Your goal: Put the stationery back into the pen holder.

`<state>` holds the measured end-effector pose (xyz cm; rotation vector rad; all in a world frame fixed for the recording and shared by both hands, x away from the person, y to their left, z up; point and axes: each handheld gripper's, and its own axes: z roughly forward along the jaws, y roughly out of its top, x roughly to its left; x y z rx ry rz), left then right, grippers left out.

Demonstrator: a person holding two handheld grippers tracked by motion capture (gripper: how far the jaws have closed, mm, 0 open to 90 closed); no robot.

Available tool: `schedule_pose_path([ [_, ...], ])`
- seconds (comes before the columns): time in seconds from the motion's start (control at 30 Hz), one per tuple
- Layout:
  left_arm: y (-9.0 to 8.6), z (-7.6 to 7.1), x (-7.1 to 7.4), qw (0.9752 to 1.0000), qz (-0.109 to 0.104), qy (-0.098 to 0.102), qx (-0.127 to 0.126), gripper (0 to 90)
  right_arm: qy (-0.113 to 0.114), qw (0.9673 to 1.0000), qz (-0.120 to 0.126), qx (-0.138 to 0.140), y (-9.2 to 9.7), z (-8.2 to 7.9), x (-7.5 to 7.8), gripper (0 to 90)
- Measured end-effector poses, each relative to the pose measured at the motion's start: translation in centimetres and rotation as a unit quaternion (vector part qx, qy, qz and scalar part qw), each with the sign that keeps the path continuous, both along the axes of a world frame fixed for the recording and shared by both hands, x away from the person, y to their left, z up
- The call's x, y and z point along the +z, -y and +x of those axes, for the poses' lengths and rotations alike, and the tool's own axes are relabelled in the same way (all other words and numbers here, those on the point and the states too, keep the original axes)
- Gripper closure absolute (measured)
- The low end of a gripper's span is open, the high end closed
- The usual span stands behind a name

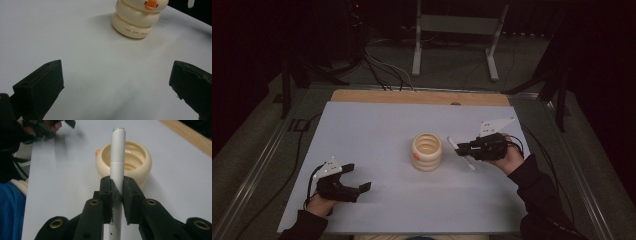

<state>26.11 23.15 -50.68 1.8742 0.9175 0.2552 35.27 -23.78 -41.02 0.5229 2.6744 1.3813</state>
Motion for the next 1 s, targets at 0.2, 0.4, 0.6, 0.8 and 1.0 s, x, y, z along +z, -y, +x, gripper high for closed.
schedule_pose_path([
  [0.2, 0.0, 0.0, 0.0, 1.0000, -0.002, 0.001, -0.002, 0.0, 0.001, 0.9989, 0.043, -0.017, -0.3, 0.2, 0.6, 79.0],
  [0.4, 0.0, 0.0, 0.1, 1.0000, -0.002, 0.001, -0.001, 0.0, 0.012, 0.9963, 0.079, -0.033, -0.7, 0.6, 1.1, 79.0],
  [0.6, -0.1, 0.0, 0.1, 1.0000, -0.001, 0.003, -0.002, 0.0, 0.040, 0.9889, 0.128, -0.062, -1.5, 0.9, 1.9, 79.0],
  [0.8, -0.1, 0.0, 0.1, 1.0000, -0.003, 0.004, -0.002, 0.0, 0.059, 0.9825, 0.158, -0.078, -2.4, 1.2, 2.2, 79.0],
  [1.0, 0.0, -0.1, 0.1, 1.0000, -0.003, 0.004, -0.003, 0.0, 0.080, 0.9748, 0.185, -0.094, -2.9, 1.2, 2.4, 79.0],
])
